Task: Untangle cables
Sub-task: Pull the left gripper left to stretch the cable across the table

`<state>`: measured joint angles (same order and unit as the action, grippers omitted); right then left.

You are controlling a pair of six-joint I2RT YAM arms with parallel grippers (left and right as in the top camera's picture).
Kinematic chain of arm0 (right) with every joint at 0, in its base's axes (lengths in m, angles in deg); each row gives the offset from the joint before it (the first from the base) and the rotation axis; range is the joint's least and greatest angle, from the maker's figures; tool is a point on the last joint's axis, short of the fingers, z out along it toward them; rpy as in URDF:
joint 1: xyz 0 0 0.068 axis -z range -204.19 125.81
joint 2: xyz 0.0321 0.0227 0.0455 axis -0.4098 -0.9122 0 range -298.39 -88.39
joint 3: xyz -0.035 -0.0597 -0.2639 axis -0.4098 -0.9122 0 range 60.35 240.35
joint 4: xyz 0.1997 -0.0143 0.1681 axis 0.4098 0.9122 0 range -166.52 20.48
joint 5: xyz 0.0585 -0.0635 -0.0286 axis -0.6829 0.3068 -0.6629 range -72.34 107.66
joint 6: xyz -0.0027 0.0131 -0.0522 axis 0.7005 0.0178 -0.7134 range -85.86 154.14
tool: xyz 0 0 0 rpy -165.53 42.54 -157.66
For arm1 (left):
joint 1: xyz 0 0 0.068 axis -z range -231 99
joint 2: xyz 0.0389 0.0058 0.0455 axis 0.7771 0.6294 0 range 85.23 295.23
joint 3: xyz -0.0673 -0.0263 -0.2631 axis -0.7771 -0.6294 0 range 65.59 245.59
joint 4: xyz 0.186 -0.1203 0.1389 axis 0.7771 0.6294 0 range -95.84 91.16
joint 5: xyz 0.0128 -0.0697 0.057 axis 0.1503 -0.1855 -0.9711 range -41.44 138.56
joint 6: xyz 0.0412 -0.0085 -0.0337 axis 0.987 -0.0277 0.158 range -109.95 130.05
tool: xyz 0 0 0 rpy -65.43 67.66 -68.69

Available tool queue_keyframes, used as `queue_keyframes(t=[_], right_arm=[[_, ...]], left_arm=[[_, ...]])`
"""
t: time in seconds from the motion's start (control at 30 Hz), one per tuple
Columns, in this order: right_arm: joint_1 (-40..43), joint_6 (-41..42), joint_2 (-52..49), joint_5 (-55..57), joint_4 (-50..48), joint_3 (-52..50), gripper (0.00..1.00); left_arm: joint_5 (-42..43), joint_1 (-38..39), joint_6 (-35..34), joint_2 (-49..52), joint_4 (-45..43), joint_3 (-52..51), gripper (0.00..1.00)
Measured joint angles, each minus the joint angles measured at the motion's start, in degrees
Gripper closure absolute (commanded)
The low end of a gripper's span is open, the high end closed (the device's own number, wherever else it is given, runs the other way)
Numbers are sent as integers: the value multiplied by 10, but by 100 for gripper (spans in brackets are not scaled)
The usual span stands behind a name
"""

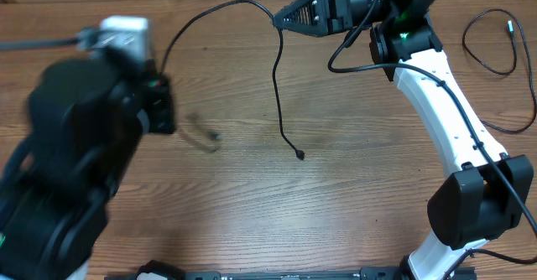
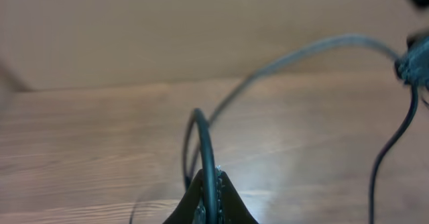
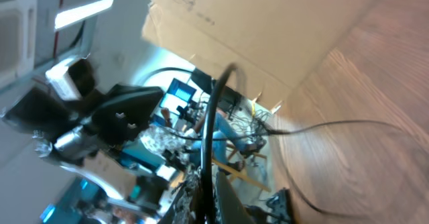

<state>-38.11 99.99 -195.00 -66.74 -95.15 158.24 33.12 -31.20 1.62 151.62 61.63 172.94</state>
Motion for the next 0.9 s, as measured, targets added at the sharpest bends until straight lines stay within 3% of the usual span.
queue_keyframes(t=[0.17,0.27,0.4,0.6,0.8,0.87,0.9], right_arm=[[8,-121,0,48,240,3,96],[28,-211,-2,128,416,5,96],[61,-289,-2,262,573,3,96],[113,-365,-2,439,704,3,96],[159,-415,-2,482,741,3,96],[162,-445,-2,464,742,3,89],[160,-462,-2,451,742,3,79]], left_arm=[[-111,0,-22,-50,3,0,96],[-173,0,-37,-68,3,1,96],[-229,0,-52,-74,5,0,96],[-292,0,-62,-73,7,0,96],[-302,0,-95,-73,10,0,96],[-290,0,-104,-73,11,0,96],[-282,0,-108,-74,11,0,96]])
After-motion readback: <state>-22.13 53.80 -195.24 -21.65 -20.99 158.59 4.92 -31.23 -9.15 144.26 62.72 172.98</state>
